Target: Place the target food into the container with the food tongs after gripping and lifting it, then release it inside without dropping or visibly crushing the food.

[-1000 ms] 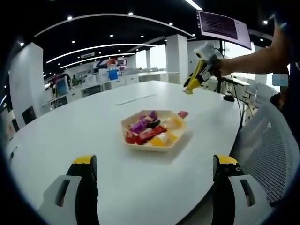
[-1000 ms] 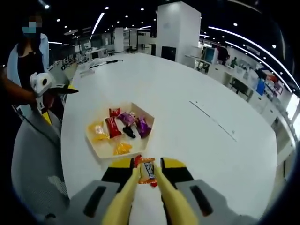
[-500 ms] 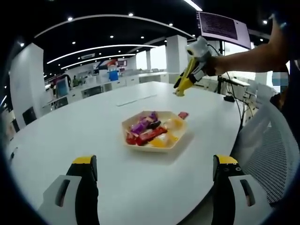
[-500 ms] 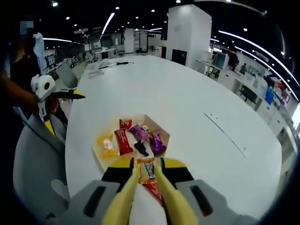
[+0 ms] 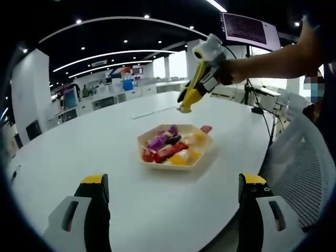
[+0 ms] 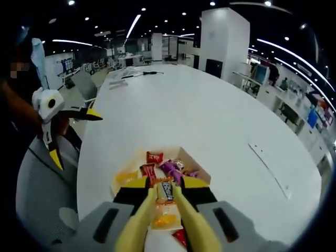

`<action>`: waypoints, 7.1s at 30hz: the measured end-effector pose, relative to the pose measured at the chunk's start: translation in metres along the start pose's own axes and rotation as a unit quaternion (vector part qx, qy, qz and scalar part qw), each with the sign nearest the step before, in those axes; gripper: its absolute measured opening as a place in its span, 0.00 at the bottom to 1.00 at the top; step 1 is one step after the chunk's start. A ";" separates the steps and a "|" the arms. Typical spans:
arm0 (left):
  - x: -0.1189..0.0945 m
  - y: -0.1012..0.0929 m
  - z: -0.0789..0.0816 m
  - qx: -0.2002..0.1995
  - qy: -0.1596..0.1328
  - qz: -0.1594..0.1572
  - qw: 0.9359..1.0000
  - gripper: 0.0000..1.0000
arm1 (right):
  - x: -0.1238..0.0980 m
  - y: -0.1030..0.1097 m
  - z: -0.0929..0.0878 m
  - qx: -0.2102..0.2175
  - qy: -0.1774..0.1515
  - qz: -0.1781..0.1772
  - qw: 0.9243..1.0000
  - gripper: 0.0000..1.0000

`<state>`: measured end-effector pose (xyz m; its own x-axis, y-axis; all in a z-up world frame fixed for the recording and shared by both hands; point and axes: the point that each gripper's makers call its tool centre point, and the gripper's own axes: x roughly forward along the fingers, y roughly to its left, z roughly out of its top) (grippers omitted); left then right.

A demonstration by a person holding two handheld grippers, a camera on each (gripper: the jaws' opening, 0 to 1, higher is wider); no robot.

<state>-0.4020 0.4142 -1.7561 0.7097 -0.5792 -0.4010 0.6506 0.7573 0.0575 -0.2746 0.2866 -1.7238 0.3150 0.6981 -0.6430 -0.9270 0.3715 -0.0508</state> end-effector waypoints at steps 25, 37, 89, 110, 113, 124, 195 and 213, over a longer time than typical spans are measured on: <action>0.001 -0.001 -0.002 0.004 0.003 -0.003 1.000 1.00 | 0.014 0.003 0.018 -0.026 -0.029 0.010 0.999 0.26; 0.001 -0.001 -0.001 0.003 0.002 -0.003 1.000 1.00 | -0.018 -0.020 0.000 -0.022 -0.037 -0.008 0.999 0.27; 0.003 -0.001 -0.011 0.006 0.027 -0.004 1.000 1.00 | -0.077 -0.075 -0.090 -0.003 -0.039 -0.046 0.998 0.29; 0.003 -0.001 -0.015 0.003 0.037 -0.001 0.999 1.00 | -0.053 -0.061 -0.125 0.013 -0.026 -0.012 0.999 0.29; 0.004 -0.001 -0.015 0.003 0.039 -0.002 0.999 1.00 | -0.048 -0.058 -0.127 0.008 -0.024 -0.006 1.000 0.29; 0.004 -0.001 -0.017 0.002 0.042 -0.001 0.999 1.00 | -0.030 -0.048 -0.143 -0.021 0.010 0.016 1.000 0.29; 0.003 -0.002 -0.010 0.000 0.023 -0.005 1.000 1.00 | -0.047 -0.038 -0.086 0.021 0.028 -0.008 0.999 0.23; 0.001 0.001 -0.007 -0.001 0.017 0.003 1.000 1.00 | 0.004 0.007 -0.033 -0.018 0.007 0.040 0.999 0.24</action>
<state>-0.4026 0.4165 -1.7628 0.7039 -0.5641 -0.4315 0.6458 0.7613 0.0583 -0.2868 0.2722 -1.7521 0.2366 0.7161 -0.6567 -0.9560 0.2924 -0.0256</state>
